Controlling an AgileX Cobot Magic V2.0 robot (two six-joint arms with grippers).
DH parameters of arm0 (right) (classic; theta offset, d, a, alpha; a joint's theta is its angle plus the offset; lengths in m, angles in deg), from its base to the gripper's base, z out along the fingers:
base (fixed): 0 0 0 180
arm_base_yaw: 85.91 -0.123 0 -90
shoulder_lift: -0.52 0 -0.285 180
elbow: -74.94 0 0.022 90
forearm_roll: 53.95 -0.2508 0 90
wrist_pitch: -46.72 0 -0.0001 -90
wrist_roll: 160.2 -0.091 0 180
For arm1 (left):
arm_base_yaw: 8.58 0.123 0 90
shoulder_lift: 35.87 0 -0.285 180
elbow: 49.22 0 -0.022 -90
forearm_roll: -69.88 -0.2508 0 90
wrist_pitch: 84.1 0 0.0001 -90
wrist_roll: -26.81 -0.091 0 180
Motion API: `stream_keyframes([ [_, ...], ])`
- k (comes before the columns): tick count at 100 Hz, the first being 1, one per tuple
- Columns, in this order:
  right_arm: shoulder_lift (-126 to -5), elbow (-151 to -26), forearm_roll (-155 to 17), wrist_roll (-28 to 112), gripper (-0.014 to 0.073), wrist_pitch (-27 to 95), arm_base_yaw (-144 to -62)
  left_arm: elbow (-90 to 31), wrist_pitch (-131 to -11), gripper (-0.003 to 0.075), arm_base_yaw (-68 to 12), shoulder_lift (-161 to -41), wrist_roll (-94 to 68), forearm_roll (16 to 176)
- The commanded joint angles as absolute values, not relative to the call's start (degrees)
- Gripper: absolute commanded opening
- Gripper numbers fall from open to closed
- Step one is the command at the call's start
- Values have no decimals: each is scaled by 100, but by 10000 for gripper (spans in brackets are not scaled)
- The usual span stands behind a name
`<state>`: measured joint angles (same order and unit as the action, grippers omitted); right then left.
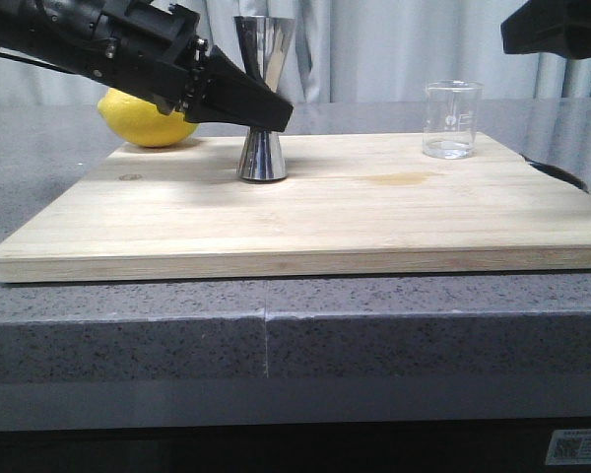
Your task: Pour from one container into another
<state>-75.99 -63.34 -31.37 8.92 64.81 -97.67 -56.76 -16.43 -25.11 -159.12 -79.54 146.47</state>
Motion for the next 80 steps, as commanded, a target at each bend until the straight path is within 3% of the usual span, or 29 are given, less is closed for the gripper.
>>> stream_keyframes([
  [1,-7411,-6458,-3151,898,449,6871,-9731,-5811,-1297,51,-2494,-15601,-7952,15052],
  [80,-7411,-6458,-3151,898,449,6881,-9731,-5811,-1233,51,-2494,-15601,-7893,14709],
])
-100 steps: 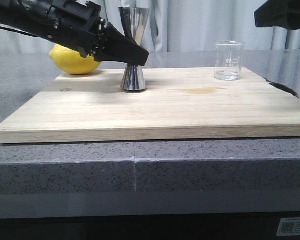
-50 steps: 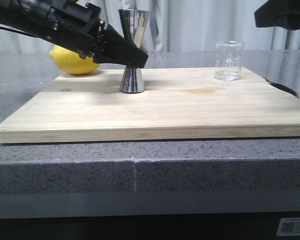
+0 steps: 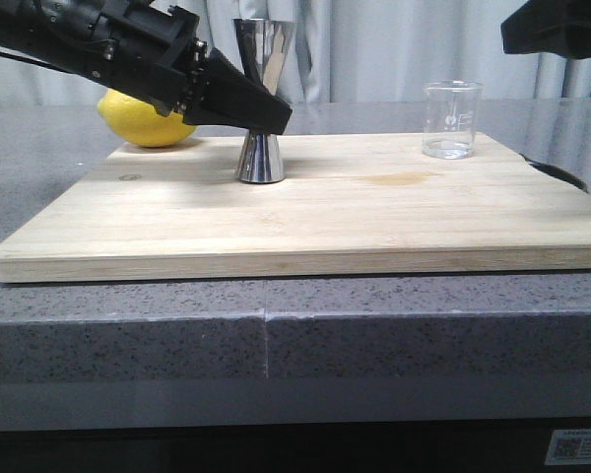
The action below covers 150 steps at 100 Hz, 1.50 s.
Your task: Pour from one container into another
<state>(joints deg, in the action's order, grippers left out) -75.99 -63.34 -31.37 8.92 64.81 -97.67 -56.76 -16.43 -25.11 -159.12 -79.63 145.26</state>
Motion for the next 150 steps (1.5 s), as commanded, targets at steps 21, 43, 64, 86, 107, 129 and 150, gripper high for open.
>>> stream_keyframes([
  [21,-7411,-6458,-3151,898,449,6881,-9731,-5811,-1184,51,-2494,-15601,-7885,14681],
  [43,-7411,-6458,-3151,898,449,6881,-9731,-5811,-1184,54,-2494,-15601,-7878,14625],
  [64,-7411,-6458,-3151,898,449,6881,-9731,-5811,-1172,55,-2494,-15601,-7865,14596],
  [86,-7411,-6458,-3161,898,449,6891,-9731,-5811,-1159,55,-2494,-15601,-7828,14474],
  [107,-7411,-6458,-3161,898,449,6891,-9731,-5811,-1159,53,-2494,-15601,-7691,14340],
  [129,-7411,-6458,-3170,898,449,6891,-9731,-5811,-1135,54,-2494,-15601,-7683,14340],
  [150,-7411,-6458,-3170,898,449,6891,-9731,-5811,-1135,58,-2494,-15601,-7609,14278],
])
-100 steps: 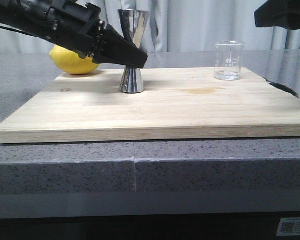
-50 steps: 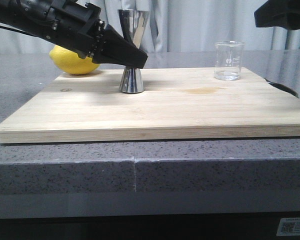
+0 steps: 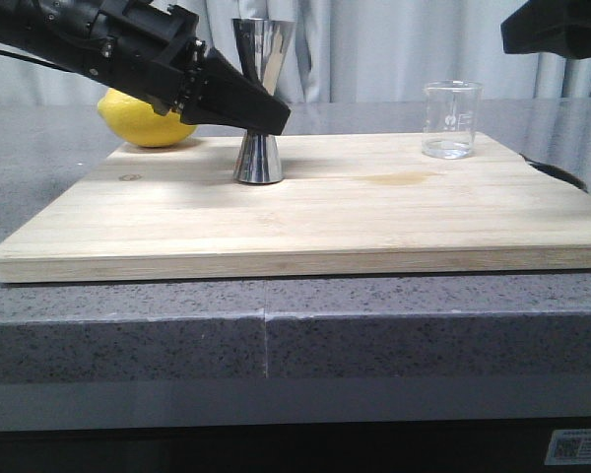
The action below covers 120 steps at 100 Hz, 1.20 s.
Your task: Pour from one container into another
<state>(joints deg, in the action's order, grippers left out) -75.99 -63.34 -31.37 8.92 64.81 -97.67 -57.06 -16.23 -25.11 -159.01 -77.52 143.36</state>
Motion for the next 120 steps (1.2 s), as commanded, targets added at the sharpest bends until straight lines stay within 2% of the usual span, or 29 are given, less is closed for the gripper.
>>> stream_keyframes([
  [1,-7411,-6458,-3170,898,449,6891,-9731,-5811,-1135,59,-2494,-15601,-7592,14284],
  [29,-7411,-6458,-3170,898,449,6891,-9731,-5811,-1169,203,-2494,-15601,-7419,14225],
  [97,-7411,-6458,-3170,888,449,6901,-9731,-5811,-1137,240,-2494,-15601,-7382,14197],
  [120,-7411,-6458,-3170,888,449,6901,-9731,-5811,-1137,345,-2494,-15601,-7227,14180],
])
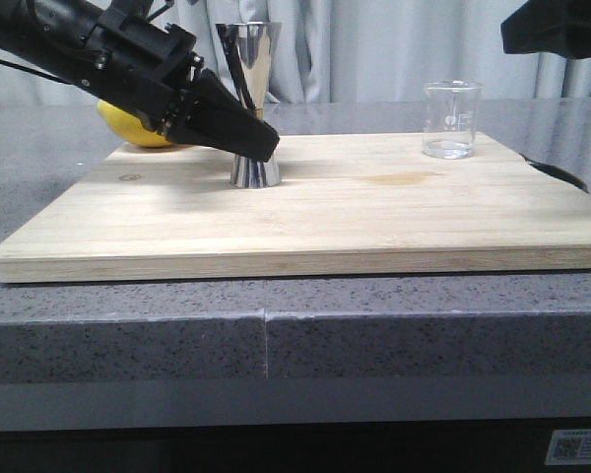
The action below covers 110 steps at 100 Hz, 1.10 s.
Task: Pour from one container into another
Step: 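Lower the filled steel jigger onto the board with the left gripper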
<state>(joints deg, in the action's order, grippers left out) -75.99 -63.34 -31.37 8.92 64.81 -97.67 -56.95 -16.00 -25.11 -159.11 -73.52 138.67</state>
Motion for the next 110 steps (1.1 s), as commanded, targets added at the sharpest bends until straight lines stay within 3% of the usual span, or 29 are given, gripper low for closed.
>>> stream_keyframes([
  [1,-7411,-6458,-3170,888,449,6901,-9731,-5811,-1137,348,-2494,-15601,-7227,14180],
  [39,-7411,-6458,-3183,888,449,6901,-9731,-5811,-1137,365,-2494,-15601,-7115,14145],
  [61,-7411,-6458,-3183,888,449,6901,-9731,-5811,-1137,431,-2494,-15601,-7033,14136],
  [110,-7411,-6458,-3183,888,449,6911,-9731,-5811,-1137,433,-2494,-15601,-6921,14083],
])
